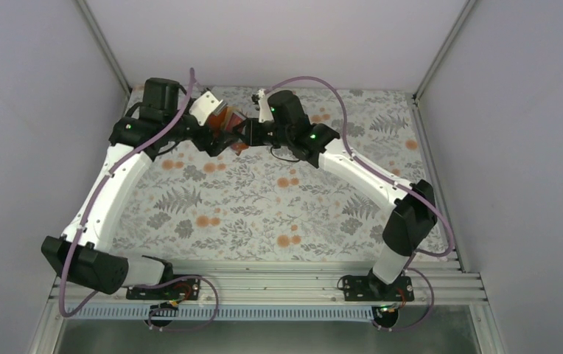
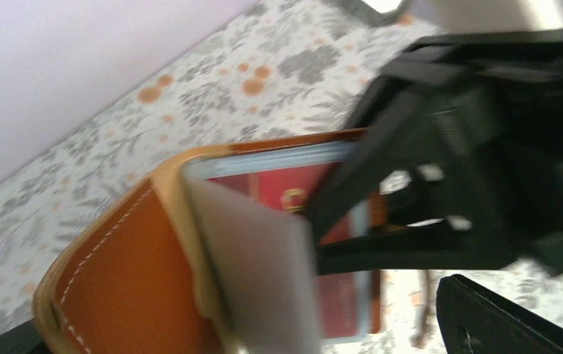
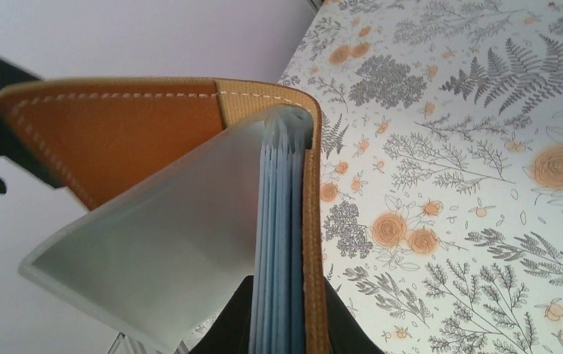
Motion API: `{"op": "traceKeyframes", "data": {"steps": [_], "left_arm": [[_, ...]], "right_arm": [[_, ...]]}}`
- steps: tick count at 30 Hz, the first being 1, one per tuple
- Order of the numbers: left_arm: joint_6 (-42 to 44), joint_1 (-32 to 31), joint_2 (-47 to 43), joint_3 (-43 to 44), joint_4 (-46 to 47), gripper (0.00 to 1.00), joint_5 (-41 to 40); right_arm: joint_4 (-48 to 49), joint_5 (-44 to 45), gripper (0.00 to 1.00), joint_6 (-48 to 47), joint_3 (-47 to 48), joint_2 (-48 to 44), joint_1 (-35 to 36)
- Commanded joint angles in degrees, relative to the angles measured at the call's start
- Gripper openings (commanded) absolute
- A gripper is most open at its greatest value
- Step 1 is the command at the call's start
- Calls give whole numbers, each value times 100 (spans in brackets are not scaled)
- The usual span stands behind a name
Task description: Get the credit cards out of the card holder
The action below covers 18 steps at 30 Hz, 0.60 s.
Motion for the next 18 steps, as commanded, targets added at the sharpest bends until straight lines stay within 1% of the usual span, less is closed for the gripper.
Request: {"op": "traceKeyframes", "data": {"steps": [1,3,5,8,10,13,15,17,18], "left_arm": [[25,-30,148,106,194,100,-1265],[61,-31,137,62,303,100,-1797],[165,-33,75,14,357,98,-2261],[399,-5,-54,-97,414,93,-2319],[489,60,-79,-62,299,90,-1979],[713,253,-109,56,-54,88,-861],[879,320,-168,96,-266,86,-258],[989,420,-257,155,-440,82,118],[1033,475,-291,194,-529,78,279]], "right_arm": [[42,-16,4,114,223,-120,75],[-37,-43,4,2,218,-165,69],[-97,-210,4,-159,198,-202,29],[-50,-653,4,-525,121,-248,-29],[-28,-991,4,-847,104,-389,-48],[-83,-1356,4,-1413,45,-581,-104],[-131,-1681,4,-1792,-54,-751,-176],[-151,-2014,4,-2175,-196,-937,-240],[-167,-2188,4,-2349,-274,-1026,-279]]}}
